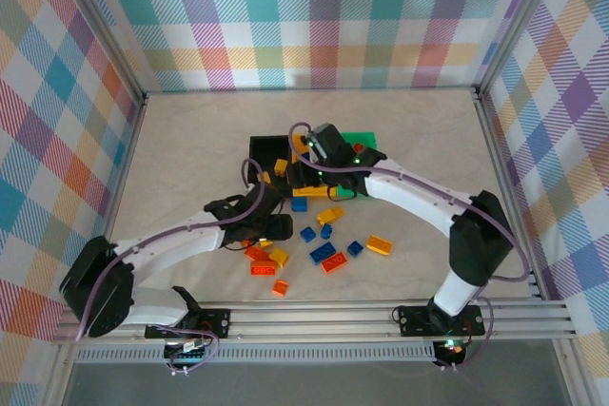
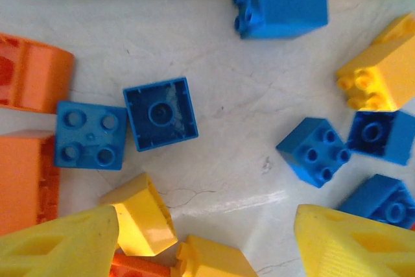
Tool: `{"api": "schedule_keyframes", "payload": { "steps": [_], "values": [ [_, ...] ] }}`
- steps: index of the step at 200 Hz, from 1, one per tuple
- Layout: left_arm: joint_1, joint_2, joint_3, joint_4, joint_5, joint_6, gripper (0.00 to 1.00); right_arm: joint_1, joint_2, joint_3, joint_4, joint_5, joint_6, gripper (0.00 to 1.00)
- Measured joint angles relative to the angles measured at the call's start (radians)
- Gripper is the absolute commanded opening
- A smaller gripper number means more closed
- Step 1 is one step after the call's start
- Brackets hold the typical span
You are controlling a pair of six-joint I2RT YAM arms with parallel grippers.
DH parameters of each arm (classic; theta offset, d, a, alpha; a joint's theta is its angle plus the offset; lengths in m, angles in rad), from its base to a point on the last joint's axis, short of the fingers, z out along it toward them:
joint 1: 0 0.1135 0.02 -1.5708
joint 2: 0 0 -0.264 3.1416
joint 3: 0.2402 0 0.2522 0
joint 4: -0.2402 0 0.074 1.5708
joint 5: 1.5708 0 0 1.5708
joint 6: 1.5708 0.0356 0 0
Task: Sort the legos into containers by color
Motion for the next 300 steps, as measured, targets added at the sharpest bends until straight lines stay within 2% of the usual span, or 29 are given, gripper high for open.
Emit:
{"api": "schedule_keyframes", "payload": {
  "steps": [28, 82, 104, 127, 145, 175, 193, 210, 252, 300],
  "values": [
    [-0.021, 0.068, 0.008, -0.015, -0.042, -0.006, 0.76, -0.003, -0.083, -0.127, 0.019, 0.016, 0.012, 0.66],
    [-0.024, 0.115, 0.008, -0.008, -0.097, -0.015, 0.68, -0.017, -0.168, -0.234, 0.046, 0.027, 0.034, 0.66],
    [-0.026, 0.166, 0.008, -0.003, -0.1, -0.016, 0.67, -0.026, -0.19, -0.254, 0.05, 0.027, 0.034, 0.67],
    [-0.027, 0.2, 0.008, 0.006, -0.097, -0.021, 0.59, -0.038, -0.216, -0.269, 0.056, 0.027, 0.034, 0.67],
    [-0.035, 0.215, 0.013, 0.018, -0.091, -0.02, 0.58, -0.049, -0.235, -0.276, 0.064, 0.031, 0.035, 0.67],
    [-0.066, 0.255, 0.048, 0.015, -0.092, -0.019, 0.58, -0.061, -0.244, -0.285, 0.067, 0.034, 0.038, 0.67],
    [-0.068, 0.264, 0.055, 0.014, -0.096, -0.019, 0.66, -0.066, -0.245, -0.294, 0.068, 0.034, 0.038, 0.67],
    [-0.076, 0.264, 0.056, 0.016, -0.093, -0.021, 0.66, -0.07, -0.246, -0.305, 0.067, 0.034, 0.039, 0.67],
    [-0.083, 0.264, 0.056, -0.004, -0.119, -0.019, 0.49, -0.076, -0.253, -0.318, 0.071, 0.034, 0.05, 0.67],
    [-0.099, 0.244, 0.043, -0.034, -0.131, -0.026, 0.39, -0.076, -0.263, -0.325, 0.087, 0.033, 0.059, 0.67]
  ]
}}
